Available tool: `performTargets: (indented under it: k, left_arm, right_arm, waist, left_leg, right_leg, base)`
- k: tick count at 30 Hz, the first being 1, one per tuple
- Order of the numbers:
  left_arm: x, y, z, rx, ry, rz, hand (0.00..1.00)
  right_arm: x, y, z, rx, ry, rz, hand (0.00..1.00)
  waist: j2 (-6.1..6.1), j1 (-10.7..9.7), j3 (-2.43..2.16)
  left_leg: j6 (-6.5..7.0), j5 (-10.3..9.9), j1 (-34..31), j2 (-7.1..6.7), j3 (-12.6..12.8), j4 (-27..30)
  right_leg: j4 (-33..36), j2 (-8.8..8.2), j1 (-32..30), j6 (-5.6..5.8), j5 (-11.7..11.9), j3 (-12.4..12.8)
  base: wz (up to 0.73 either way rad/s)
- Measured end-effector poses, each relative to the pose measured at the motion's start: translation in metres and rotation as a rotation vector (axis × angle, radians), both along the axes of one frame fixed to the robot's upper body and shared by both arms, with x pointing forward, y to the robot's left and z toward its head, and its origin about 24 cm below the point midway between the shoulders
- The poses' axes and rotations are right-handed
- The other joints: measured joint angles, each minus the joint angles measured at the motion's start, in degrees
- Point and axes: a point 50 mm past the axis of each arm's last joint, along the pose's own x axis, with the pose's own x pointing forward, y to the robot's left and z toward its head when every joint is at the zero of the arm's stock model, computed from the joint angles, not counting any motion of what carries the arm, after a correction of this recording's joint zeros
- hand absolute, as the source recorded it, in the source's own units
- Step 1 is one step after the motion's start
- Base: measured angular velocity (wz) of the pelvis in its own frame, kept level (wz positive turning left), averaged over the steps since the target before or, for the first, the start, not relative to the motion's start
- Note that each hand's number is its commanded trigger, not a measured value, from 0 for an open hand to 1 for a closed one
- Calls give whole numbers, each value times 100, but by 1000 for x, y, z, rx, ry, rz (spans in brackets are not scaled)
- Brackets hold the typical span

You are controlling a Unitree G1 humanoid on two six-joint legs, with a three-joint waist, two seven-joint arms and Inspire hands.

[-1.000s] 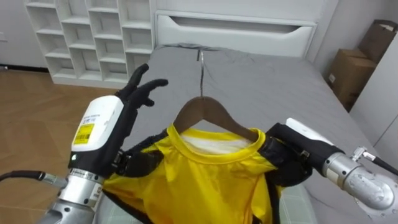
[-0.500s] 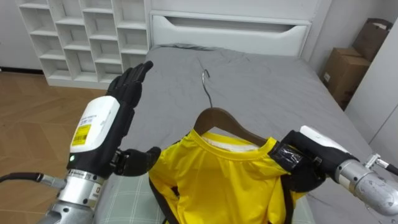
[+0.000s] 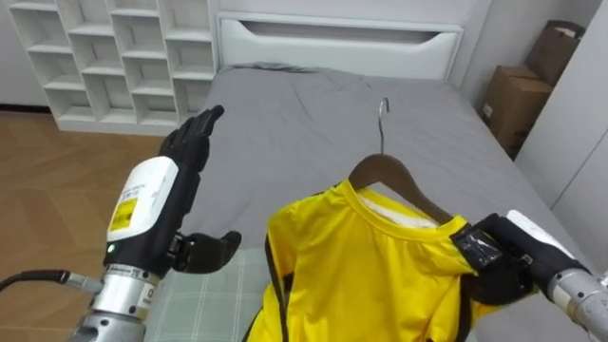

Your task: Hang clothes

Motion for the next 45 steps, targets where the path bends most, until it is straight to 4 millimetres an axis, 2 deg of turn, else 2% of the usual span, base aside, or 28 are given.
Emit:
performTargets:
  k: [5, 8, 12, 15, 20, 23, 27, 30, 35, 45]
  left_arm:
    - [0, 2, -1, -28, -8, 18, 0]
    - [1, 14, -13, -83, 34, 77, 0]
    - [-2, 33, -35, -89, 109, 186, 0]
    - [-5, 42, -57, -134, 204, 241, 0]
    - [-22, 59, -90, -161, 331, 350, 0]
    - [-41, 65, -114, -198, 434, 409, 0]
    - [-62, 71, -142, -255, 565, 479, 0]
    - [-66, 71, -149, -278, 602, 494, 0]
    - [-73, 71, -160, -285, 663, 504, 0]
    - [-112, 77, -196, -301, 877, 600, 0]
  right_arm:
    - [1, -2, 2, -15, -45, -40, 100]
    - [2, -1, 7, -29, -73, -45, 100]
    - [6, 8, 27, -93, -162, -16, 100]
    - [0, 11, 34, -118, -216, -14, 100]
    - [-8, 12, 41, -126, -257, -13, 100]
    - [-9, 11, 46, -153, -281, -22, 100]
    - [-13, 13, 69, -180, -393, -25, 100]
    - [-15, 14, 84, -189, -470, -32, 100]
    - [-16, 22, 93, -199, -522, -14, 100]
    - [-20, 32, 107, -204, -587, 20, 100]
  waist:
    - [4, -37, -1]
    - [9, -65, -4]
    - [15, -191, -6]
    - [29, -187, -10]
    - [32, -144, -15]
    - [34, -137, -15]
    - [30, -171, -12]
    - [13, -165, -8]
    - [-5, -148, -11]
    - [-76, -240, 7]
  left_leg:
    - [0, 0, 4, -2, 61, -4]
    - [0, 0, 5, 12, 162, -10]
    - [0, 0, 10, 23, 192, -51]
    - [-1, 0, 64, 28, 233, -53]
    - [-3, -1, 118, 50, 338, -98]
    - [-3, -1, 188, 65, 442, -103]
    - [-13, -8, 156, 65, 436, -108]
    - [-11, -11, 66, 65, 436, -110]
    - [-11, -11, 15, 67, 461, -110]
    - [-22, -35, 15, 82, 464, -111]
  right_leg:
    - [12, 3, -66, 0, 0, 64]
    - [14, 18, -92, 1, 0, 128]
    - [8, 63, -89, 0, 0, 164]
    - [13, 67, -77, -1, 1, 223]
    - [40, 72, -91, -6, 3, 306]
    - [98, 88, -89, -5, 3, 366]
    - [88, 87, -120, -5, 3, 373]
    - [91, 88, -215, -5, 2, 367]
    - [109, 120, -281, -5, 2, 373]
    - [99, 153, -283, -11, 6, 404]
  base:
    - [-8]
    - [-11]
    - [-5]
    - [-9]
    - [-10]
    - [-13]
    - [-1]
    - [0]
    - [-3]
    - [-1]
